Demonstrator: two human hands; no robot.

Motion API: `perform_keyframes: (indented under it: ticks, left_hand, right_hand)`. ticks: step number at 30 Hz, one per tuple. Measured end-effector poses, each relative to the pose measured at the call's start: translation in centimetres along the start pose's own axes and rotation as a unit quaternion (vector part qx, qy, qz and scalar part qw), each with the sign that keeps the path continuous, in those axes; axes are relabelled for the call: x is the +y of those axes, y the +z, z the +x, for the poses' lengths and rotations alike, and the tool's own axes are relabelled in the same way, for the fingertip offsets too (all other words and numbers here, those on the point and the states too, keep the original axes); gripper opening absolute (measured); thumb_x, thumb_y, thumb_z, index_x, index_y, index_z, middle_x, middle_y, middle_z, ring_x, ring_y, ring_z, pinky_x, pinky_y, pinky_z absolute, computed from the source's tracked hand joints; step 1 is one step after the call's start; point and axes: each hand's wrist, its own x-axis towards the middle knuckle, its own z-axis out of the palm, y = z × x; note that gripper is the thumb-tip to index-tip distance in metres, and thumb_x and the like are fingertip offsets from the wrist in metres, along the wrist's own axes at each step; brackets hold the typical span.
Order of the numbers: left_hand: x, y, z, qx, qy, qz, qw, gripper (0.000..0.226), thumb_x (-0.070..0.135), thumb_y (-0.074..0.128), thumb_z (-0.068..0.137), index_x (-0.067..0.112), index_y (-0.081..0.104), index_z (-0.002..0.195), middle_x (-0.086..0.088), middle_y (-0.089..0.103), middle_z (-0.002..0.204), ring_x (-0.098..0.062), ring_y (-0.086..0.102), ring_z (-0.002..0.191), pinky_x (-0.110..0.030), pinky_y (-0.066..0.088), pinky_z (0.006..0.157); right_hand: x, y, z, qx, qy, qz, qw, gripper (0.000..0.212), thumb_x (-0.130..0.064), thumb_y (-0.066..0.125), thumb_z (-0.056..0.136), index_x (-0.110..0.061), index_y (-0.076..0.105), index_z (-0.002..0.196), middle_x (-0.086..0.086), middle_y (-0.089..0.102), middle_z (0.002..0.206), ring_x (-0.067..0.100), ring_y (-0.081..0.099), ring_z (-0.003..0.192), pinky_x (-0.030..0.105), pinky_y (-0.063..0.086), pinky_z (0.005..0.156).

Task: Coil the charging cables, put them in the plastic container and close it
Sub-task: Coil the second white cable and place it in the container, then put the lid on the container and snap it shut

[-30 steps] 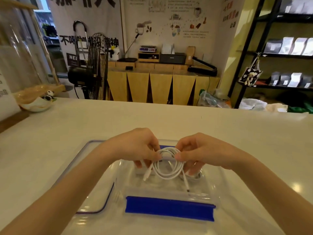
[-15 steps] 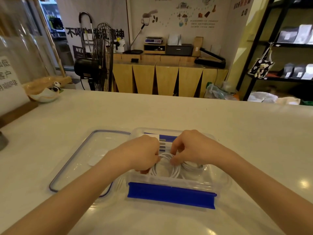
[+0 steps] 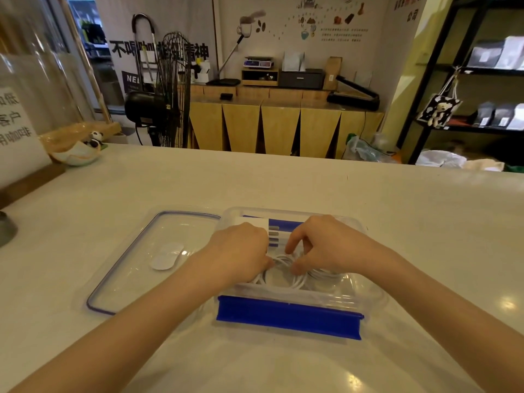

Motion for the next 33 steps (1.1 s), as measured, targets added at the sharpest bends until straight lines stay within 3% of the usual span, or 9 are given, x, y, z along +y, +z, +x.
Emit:
perform_keyframes:
  ticks: [4, 8, 13, 16, 19, 22, 26, 29, 33]
  left_hand:
    - [-0.1, -0.3, -0.3, 0.000, 0.016, -0.031, 0.999, 0.032, 0.033, 0.046, 0.090, 0.007, 0.064, 0.086, 0.003, 0.047, 0.058, -0.009, 0.042, 0.055, -0.025, 0.038, 0.066]
    - [-0.8, -1.9, -2.0, 0.002, 0.040, -0.090, 0.995, 0.032, 0.032, 0.047, 0.090, 0.009, 0.067, 0.082, -0.005, 0.068, 0.072, -0.016, 0.063, 0.066, -0.032, 0.054, 0.076]
    - [-3.5, -4.4, -4.7, 0.114, 0.059, -0.146, 0.981, 0.021, 0.031, 0.049, 0.087, 0.021, 0.066, 0.093, 0.011, 0.065, 0.073, -0.002, 0.061, 0.067, -0.013, 0.048, 0.067]
    - [-6.4, -4.4, -6.0, 0.197, 0.018, -0.182, 0.963, 0.017, 0.029, 0.052, 0.086, 0.025, 0.066, 0.094, 0.016, 0.063, 0.074, 0.001, 0.059, 0.071, -0.009, 0.042, 0.063]
    - [-9.4, -3.1, -6.7, 0.253, -0.027, -0.201, 0.946, 0.016, 0.027, 0.054, 0.085, 0.028, 0.065, 0.097, 0.018, 0.062, 0.083, 0.006, 0.056, 0.079, -0.007, 0.040, 0.062]
    - [-12.4, -0.9, -7.1, 0.274, -0.081, -0.203, 0.936, 0.022, 0.027, 0.057, 0.085, 0.025, 0.062, 0.106, 0.006, 0.063, 0.106, -0.003, 0.056, 0.092, -0.014, 0.042, 0.076]
    - [-15.3, 1.9, -7.5, 0.254, -0.160, -0.160, 0.940, 0.035, 0.028, 0.057, 0.085, 0.020, 0.054, 0.119, -0.002, 0.053, 0.126, -0.018, 0.048, 0.114, -0.024, 0.034, 0.091]
    - [-16.8, 3.1, -7.7, 0.248, -0.204, -0.165, 0.932, 0.038, 0.024, 0.057, 0.085, 0.017, 0.052, 0.122, -0.007, 0.054, 0.124, -0.021, 0.051, 0.110, -0.023, 0.034, 0.087]
    - [-17.5, 3.8, -7.5, 0.230, -0.241, -0.175, 0.927, 0.036, 0.018, 0.055, 0.085, 0.010, 0.055, 0.120, -0.010, 0.061, 0.112, -0.020, 0.055, 0.096, -0.021, 0.037, 0.079]
  right_hand:
    - [-0.2, -0.5, 0.0, -0.012, -0.017, 0.007, 1.000, 0.026, -0.027, 0.070, 0.075, -0.018, 0.068, 0.099, -0.012, 0.047, 0.064, 0.005, 0.045, 0.059, 0.019, 0.039, 0.057]
    - [-1.1, -2.6, 0.2, 0.023, -0.041, 0.028, 0.999, 0.018, -0.028, 0.064, 0.080, -0.017, 0.068, 0.094, -0.010, 0.055, 0.064, 0.003, 0.051, 0.057, 0.016, 0.040, 0.054]
    - [-3.5, -5.0, 1.8, 0.069, -0.102, 0.053, 0.991, 0.014, -0.025, 0.058, 0.085, -0.017, 0.067, 0.091, -0.006, 0.061, 0.064, 0.005, 0.054, 0.055, 0.013, 0.043, 0.050]
    - [-5.3, -5.2, 4.0, 0.066, -0.142, 0.060, 0.986, 0.015, -0.024, 0.056, 0.087, -0.016, 0.067, 0.093, -0.008, 0.060, 0.066, 0.005, 0.054, 0.058, 0.005, 0.040, 0.042]
    - [-7.2, -4.3, 6.8, 0.046, -0.178, 0.046, 0.982, 0.016, -0.022, 0.055, 0.088, -0.015, 0.066, 0.096, -0.010, 0.060, 0.074, 0.003, 0.056, 0.068, 0.002, 0.039, 0.044]
    - [-8.6, -2.7, 10.2, 0.031, -0.202, 0.012, 0.979, 0.020, -0.019, 0.053, 0.089, -0.014, 0.064, 0.104, -0.003, 0.064, 0.094, 0.009, 0.057, 0.082, 0.010, 0.041, 0.064]
    - [-9.4, -0.5, 14.4, -0.007, -0.169, -0.066, 0.983, 0.025, -0.018, 0.052, 0.089, -0.009, 0.060, 0.111, 0.009, 0.063, 0.113, 0.023, 0.056, 0.100, 0.028, 0.043, 0.084]
    - [-9.4, 0.7, 16.2, -0.032, -0.141, -0.125, 0.982, 0.028, -0.019, 0.051, 0.089, -0.003, 0.061, 0.109, 0.014, 0.064, 0.111, 0.029, 0.057, 0.099, 0.035, 0.046, 0.086]
    - [-9.3, 1.7, 17.5, -0.060, -0.115, -0.142, 0.981, 0.019, -0.014, 0.055, 0.083, -0.003, 0.066, 0.096, 0.016, 0.068, 0.098, 0.032, 0.064, 0.085, 0.040, 0.056, 0.078]
